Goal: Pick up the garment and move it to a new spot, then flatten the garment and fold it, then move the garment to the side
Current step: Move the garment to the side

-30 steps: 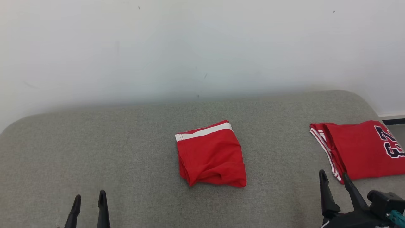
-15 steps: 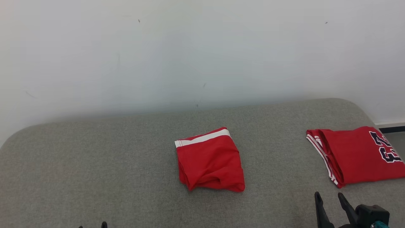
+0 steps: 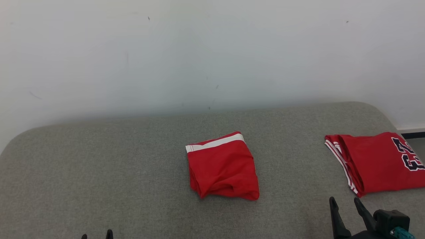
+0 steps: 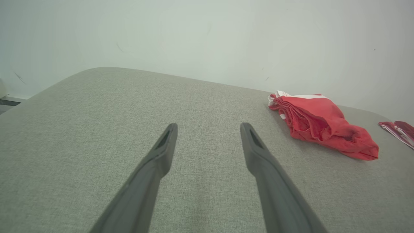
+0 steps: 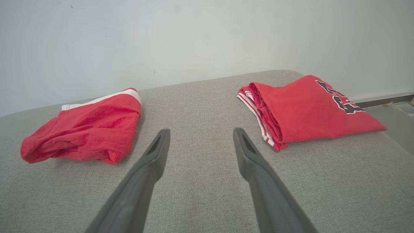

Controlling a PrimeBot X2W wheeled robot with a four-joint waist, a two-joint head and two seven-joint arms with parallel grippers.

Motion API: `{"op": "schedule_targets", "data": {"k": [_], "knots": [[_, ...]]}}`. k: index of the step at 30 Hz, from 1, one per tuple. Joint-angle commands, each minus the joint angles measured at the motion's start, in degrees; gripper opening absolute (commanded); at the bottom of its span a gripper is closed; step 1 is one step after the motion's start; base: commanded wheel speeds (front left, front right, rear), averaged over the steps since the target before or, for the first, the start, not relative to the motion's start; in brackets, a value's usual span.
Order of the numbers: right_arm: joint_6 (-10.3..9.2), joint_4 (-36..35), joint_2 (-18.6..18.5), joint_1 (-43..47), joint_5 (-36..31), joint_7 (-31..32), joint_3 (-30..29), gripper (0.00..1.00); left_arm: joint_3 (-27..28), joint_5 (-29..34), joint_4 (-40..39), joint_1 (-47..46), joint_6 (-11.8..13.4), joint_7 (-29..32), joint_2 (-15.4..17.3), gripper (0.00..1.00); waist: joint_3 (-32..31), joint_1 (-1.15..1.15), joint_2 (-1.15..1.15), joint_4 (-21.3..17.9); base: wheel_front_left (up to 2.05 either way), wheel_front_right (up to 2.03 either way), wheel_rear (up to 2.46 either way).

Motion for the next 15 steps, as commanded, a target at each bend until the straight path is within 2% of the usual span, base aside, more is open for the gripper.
{"op": "schedule_targets", "data": {"k": [1, 4, 7, 15], "knots": [[-0.10, -0.3, 0.0, 0.3, 0.4, 0.4, 0.0, 1.00, 0.0, 0.2, -0.2, 0.6, 0.2, 0.1, -0.1, 1.00, 0.1, 0.00, 0.00, 0.2, 0.00, 0.00, 0.00], [-0.10, -0.5, 0.0, 0.2, 0.7, 1.1, 0.4, 1.00, -0.1, 0.0, -0.4, 0.7, 0.1, 0.2, 0.0, 1.00, 0.3, 0.00, 0.00, 0.4, 0.00, 0.00, 0.00], [-0.10, -0.9, 0.0, -1.1, 2.2, 4.9, 0.8, 1.00, -0.3, -0.3, -0.4, 0.4, 0.0, 0.4, 0.1, 1.00, 0.4, 0.00, 0.00, 1.0, 0.00, 0.00, 0.00], [-0.09, -1.8, 0.0, -13.9, 6.5, 31.7, -0.7, 1.00, -1.1, -0.4, -1.4, -0.6, -0.3, 1.2, 0.6, 1.00, 1.9, 0.00, 0.00, 2.7, 0.00, 0.00, 0.00]]}}
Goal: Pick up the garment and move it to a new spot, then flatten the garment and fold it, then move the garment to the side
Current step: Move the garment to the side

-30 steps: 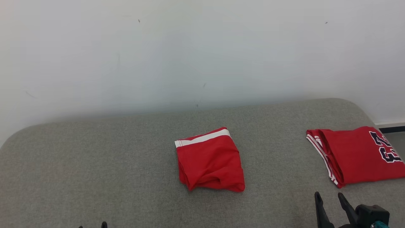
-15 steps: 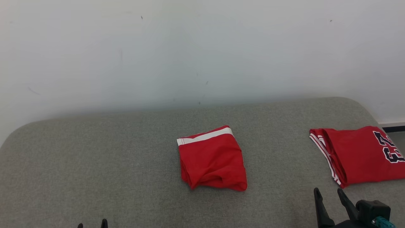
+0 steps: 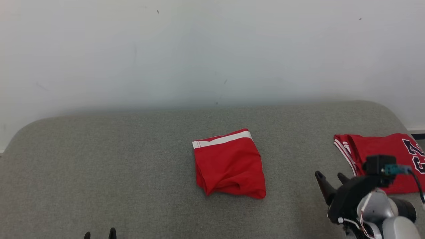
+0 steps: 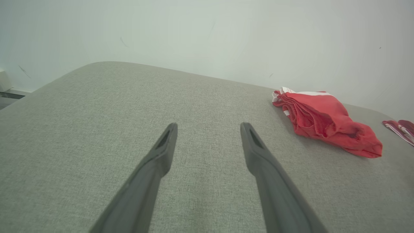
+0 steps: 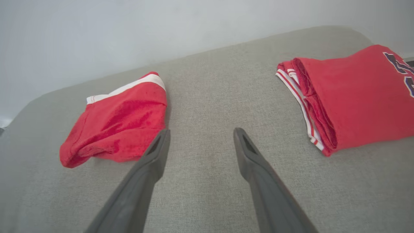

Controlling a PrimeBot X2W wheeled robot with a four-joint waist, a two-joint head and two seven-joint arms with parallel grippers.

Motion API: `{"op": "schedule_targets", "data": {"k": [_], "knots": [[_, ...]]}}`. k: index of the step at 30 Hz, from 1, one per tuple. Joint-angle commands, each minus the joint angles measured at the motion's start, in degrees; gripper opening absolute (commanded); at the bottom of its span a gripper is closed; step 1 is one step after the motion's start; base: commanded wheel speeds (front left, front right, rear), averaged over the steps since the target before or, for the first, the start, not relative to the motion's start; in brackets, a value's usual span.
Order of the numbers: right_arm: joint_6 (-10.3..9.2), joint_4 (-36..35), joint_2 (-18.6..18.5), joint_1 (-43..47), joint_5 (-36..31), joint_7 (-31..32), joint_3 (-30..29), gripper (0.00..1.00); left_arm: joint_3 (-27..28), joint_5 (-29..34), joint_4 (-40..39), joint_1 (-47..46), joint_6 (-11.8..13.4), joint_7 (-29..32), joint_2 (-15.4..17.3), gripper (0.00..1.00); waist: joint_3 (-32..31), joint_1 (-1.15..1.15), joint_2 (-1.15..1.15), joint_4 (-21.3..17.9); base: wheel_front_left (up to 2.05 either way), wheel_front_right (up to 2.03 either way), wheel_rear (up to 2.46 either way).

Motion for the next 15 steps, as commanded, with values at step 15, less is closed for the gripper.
{"op": "schedule_targets", "data": {"k": [15], "knots": [[-0.09, 27.3, 0.0, -27.4, -5.6, 11.1, -3.1, 1.00, -3.0, 1.5, -2.7, -4.7, -1.3, 1.2, 0.6, 1.00, 10.9, 0.00, 0.00, 10.2, 0.00, 0.00, 0.00]]}}
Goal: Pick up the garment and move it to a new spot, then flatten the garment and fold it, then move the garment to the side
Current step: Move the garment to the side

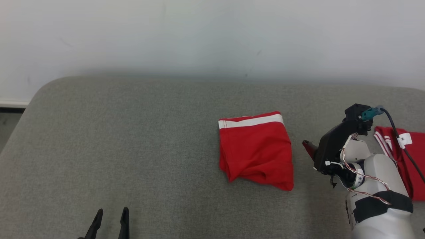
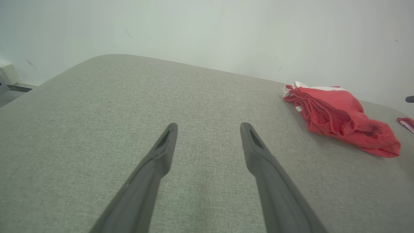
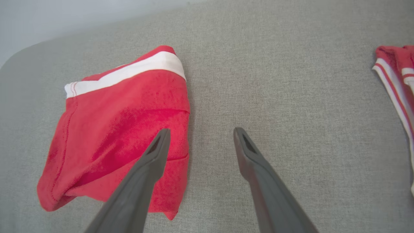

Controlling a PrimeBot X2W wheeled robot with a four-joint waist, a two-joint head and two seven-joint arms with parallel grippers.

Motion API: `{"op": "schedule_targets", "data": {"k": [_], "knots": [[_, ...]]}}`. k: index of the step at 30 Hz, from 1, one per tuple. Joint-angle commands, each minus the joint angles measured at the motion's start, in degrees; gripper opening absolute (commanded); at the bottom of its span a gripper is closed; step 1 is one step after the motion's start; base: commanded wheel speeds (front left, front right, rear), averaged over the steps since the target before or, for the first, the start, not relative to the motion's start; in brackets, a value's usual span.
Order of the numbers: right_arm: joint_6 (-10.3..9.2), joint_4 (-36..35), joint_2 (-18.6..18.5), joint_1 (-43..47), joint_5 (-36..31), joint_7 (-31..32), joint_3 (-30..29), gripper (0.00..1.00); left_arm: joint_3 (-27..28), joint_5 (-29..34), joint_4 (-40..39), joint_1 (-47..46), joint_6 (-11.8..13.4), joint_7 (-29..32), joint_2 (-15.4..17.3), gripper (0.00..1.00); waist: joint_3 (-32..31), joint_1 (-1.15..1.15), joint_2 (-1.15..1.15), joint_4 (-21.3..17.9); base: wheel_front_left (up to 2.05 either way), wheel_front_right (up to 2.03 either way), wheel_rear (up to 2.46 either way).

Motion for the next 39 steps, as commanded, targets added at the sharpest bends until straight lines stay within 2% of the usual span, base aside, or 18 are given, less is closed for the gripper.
{"op": "schedule_targets", "data": {"k": [1, 11, 12, 13, 14, 15, 22, 28, 32, 39], "knots": [[-0.10, 2.7, 0.0, -1.5, -1.1, -1.1, -0.3, 1.00, -0.2, 0.1, 0.0, -0.8, -0.3, -0.3, 0.0, 1.00, 4.6, -0.01, 0.00, 4.1, 0.00, 0.00, 0.00], [-0.10, 20.2, 0.0, -8.2, -2.3, -6.9, 0.9, 1.00, -0.5, 0.5, 1.3, -4.5, -0.8, -1.5, -1.3, 1.00, 8.8, -0.01, 0.00, 6.0, 0.00, 0.00, 0.00], [-0.10, 21.7, 0.0, -8.1, -2.4, -7.1, 1.4, 0.91, -0.5, 0.5, 1.6, -4.7, -0.7, -1.6, -1.4, 1.00, 8.8, -0.01, 0.00, 5.9, 0.00, 0.00, 0.00], [-0.10, 22.9, 0.1, -8.1, -2.6, -7.4, 2.2, 0.40, -0.5, 0.5, 1.8, -4.8, -0.8, -1.8, -1.4, 1.00, 8.8, -0.01, 0.00, 5.7, 0.00, 0.00, 0.00], [-0.11, 23.8, 0.2, -8.1, -3.0, -8.0, 2.8, 0.13, -0.5, 0.5, 2.0, -5.0, -0.8, -1.9, -1.5, 1.00, 8.7, -0.01, 0.00, 5.5, 0.00, 0.00, 0.00], [-0.10, 24.1, 0.2, -8.4, -3.5, -8.8, 3.4, 0.00, -0.4, 0.6, 2.0, -5.1, -0.9, -1.9, -1.5, 1.00, 8.7, -0.01, 0.00, 5.2, 0.00, 0.00, 0.00], [-0.12, 22.4, -0.2, -10.7, -10.2, -12.4, 6.3, 0.00, 0.6, 0.5, 1.4, -4.7, -1.1, -2.3, -1.4, 1.00, 6.7, -0.01, 0.00, 1.0, 0.00, 0.00, 0.00], [-0.12, 17.6, -1.5, -12.2, -15.8, -10.4, 11.6, 0.00, 1.4, 0.4, 0.7, -3.5, -0.8, -2.4, -2.0, 1.00, 4.0, -0.01, 0.00, -5.1, 0.00, 0.00, 0.00], [-0.12, 15.1, -4.0, -12.7, -15.7, -8.6, 15.7, 0.00, 1.8, 0.1, 0.4, -2.7, -0.8, -2.5, -2.5, 1.00, 3.0, -0.01, 0.00, -8.2, 0.00, 0.00, 0.00], [-0.12, 9.7, -11.1, -12.3, -12.5, -4.4, 22.3, 0.00, 2.5, 0.3, -0.4, -2.8, -1.2, -2.5, -2.4, 1.00, 3.2, -0.01, 0.00, -13.6, 0.00, 0.00, 0.00]]}}
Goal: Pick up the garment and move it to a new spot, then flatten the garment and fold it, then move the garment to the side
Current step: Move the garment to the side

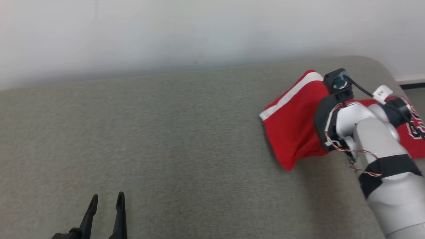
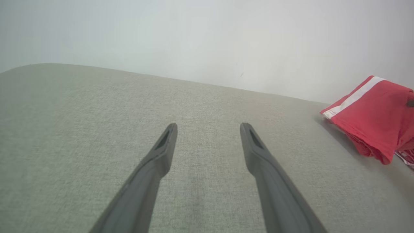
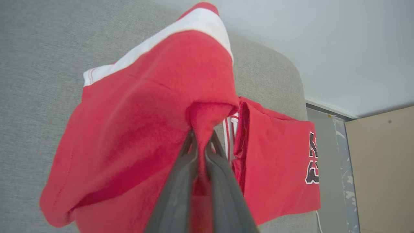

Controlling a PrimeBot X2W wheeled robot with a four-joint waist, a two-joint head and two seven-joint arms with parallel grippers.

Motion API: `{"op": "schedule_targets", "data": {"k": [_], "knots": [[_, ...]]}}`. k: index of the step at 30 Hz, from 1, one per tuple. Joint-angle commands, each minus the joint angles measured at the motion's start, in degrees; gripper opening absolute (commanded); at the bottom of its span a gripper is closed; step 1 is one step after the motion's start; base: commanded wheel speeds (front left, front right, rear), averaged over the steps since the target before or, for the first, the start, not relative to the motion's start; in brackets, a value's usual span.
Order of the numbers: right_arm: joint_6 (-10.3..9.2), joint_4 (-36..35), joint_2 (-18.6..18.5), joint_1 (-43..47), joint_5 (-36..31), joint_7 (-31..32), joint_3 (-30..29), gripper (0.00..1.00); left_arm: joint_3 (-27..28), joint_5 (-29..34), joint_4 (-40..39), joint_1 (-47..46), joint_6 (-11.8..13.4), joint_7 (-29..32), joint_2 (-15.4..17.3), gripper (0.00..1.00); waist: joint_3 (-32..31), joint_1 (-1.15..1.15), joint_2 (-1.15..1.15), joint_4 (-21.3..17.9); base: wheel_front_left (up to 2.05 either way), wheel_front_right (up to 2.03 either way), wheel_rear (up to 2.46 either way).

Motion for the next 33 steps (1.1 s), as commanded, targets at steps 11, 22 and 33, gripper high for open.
{"op": "schedule_targets", "data": {"k": [11, 22, 33], "knots": [[-0.13, -0.4, -12.3, -0.4, 0.1, -3.0, -0.1, 0.00, -0.5, 0.9, -1.9, -3.5, -0.4, 1.2, 1.8, 1.00, 6.0, 0.01, -0.01, -3.5, 0.00, 0.00, 0.00], [-0.13, 4.8, -15.4, -2.2, -6.8, -10.2, -11.6, 0.00, -1.4, 2.3, -5.3, -5.7, -0.3, 3.9, 4.5, 1.00, 12.4, 0.01, -0.01, -0.9, 0.00, 0.00, 0.00], [-0.13, 6.6, -8.4, 2.4, -17.6, -15.8, -34.8, 1.00, -1.9, 4.3, -8.5, -6.2, 0.3, 3.9, 6.6, 1.00, 12.6, 0.01, -0.01, 0.0, 0.00, 0.00, 0.00]]}}
